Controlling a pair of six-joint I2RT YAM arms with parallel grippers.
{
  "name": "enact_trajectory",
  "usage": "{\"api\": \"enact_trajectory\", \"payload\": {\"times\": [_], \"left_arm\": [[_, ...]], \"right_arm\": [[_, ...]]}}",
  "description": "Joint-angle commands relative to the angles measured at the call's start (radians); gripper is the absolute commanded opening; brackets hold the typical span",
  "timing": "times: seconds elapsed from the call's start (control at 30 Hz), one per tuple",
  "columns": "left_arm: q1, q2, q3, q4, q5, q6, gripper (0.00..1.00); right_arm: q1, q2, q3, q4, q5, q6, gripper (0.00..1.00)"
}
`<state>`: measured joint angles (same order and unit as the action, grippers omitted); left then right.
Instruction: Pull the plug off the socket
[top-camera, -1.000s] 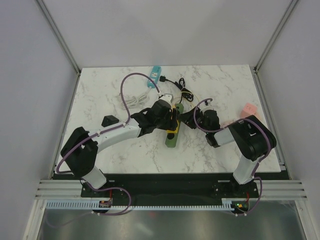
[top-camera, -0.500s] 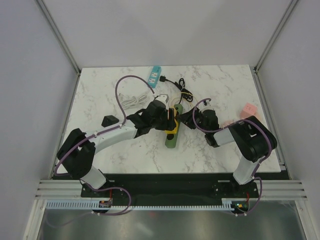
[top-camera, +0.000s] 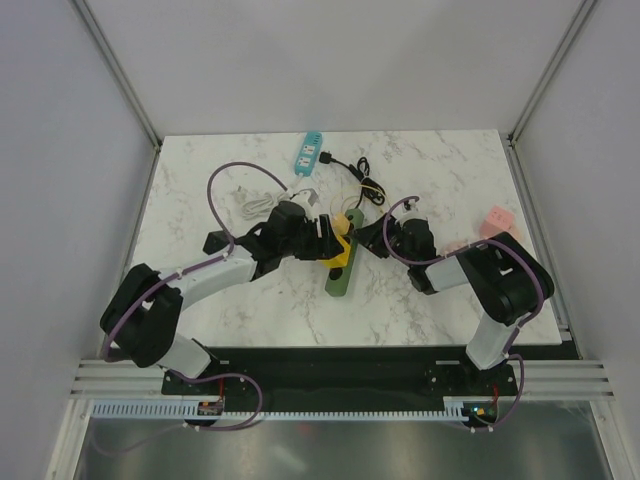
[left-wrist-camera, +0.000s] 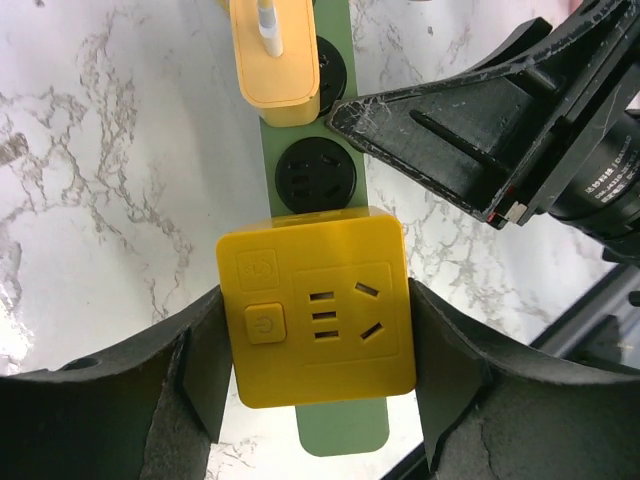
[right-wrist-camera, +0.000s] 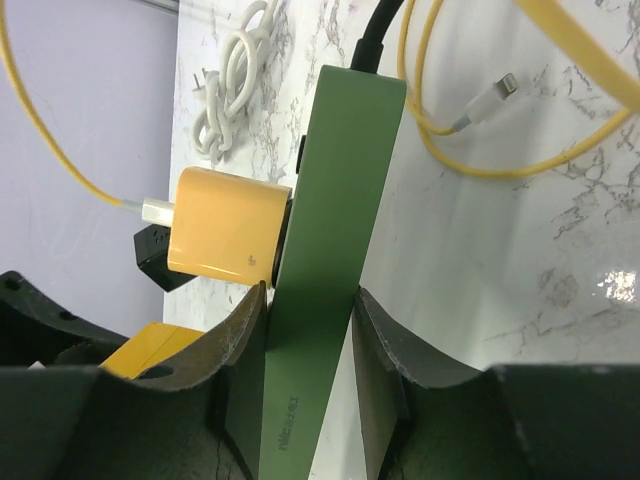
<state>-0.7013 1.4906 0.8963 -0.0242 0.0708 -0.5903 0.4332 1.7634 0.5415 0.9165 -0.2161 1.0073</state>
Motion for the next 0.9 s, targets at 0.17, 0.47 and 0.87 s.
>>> {"api": "enact_trajectory", "payload": {"times": [0.17, 0.47, 0.87], "left_arm": [[-0.002, -0.099, 0.036, 0.031, -0.029, -0.019, 0.02], [-0.141, -0.044, 0.169, -0.102, -0.227, 0.144, 0.02], [-0.21, -0.03, 0.227, -0.129, -0.37, 0.139, 0.02]], "right_arm": [[-0.037, 0.016, -0.003, -0.094, 0.132, -0.096, 0.0], [-0.033, 0.013, 0.003, -0.11, 0.141, -0.096, 0.0], [-0.031, 0.01, 0.003, -0.123, 0.156, -0.095, 0.0]]}}
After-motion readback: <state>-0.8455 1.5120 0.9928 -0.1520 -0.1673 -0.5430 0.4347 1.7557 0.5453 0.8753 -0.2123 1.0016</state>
